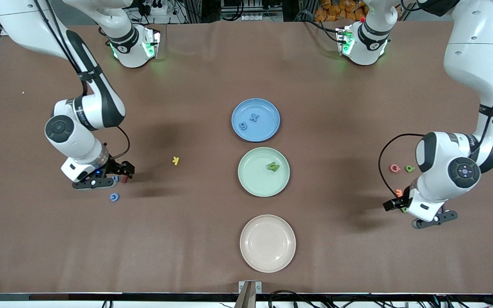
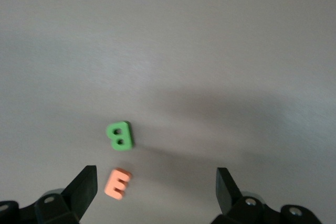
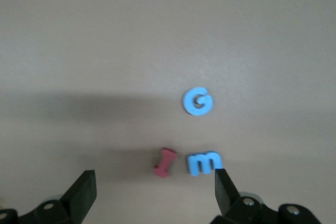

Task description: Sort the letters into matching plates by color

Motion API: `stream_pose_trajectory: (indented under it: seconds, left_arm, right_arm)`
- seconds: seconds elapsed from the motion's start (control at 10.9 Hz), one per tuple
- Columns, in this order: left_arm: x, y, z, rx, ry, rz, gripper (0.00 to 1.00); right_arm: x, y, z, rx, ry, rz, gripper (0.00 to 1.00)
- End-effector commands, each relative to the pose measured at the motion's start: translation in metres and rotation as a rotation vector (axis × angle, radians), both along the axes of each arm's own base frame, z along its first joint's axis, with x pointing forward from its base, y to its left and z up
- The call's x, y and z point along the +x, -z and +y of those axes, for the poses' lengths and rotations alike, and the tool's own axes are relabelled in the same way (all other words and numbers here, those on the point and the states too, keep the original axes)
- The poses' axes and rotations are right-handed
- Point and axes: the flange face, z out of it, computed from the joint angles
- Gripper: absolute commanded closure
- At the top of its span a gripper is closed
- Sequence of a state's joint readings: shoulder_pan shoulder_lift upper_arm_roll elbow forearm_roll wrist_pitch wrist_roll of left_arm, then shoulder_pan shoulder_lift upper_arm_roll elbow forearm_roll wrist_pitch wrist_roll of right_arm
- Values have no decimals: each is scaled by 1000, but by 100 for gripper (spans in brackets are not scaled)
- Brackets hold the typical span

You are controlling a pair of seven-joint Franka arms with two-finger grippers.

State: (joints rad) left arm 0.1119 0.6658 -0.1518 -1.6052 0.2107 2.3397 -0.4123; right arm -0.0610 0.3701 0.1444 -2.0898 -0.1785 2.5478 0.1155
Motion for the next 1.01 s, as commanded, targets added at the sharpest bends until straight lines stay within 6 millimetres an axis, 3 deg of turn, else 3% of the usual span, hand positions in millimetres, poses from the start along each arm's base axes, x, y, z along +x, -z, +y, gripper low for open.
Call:
stream_pose_trajectory:
  seconds: [0.0,0.37,0.64,0.92]
  left_arm:
    - [3,13,10,-4,-4,-31,0]
    - [2,24,28,-5,-13,-52,0]
    - [0,47,31,-13,-17,-43,0]
    - [-1,55,36,-16,-23,-43,0]
  right_arm:
    - [-10,3,-25,-7,-27,4,0]
    - [-10,31,-53,9,18,10,0]
    - [-9,44,-62,20,27,-10,0]
    - [-8,56,-67,32,34,-33,0]
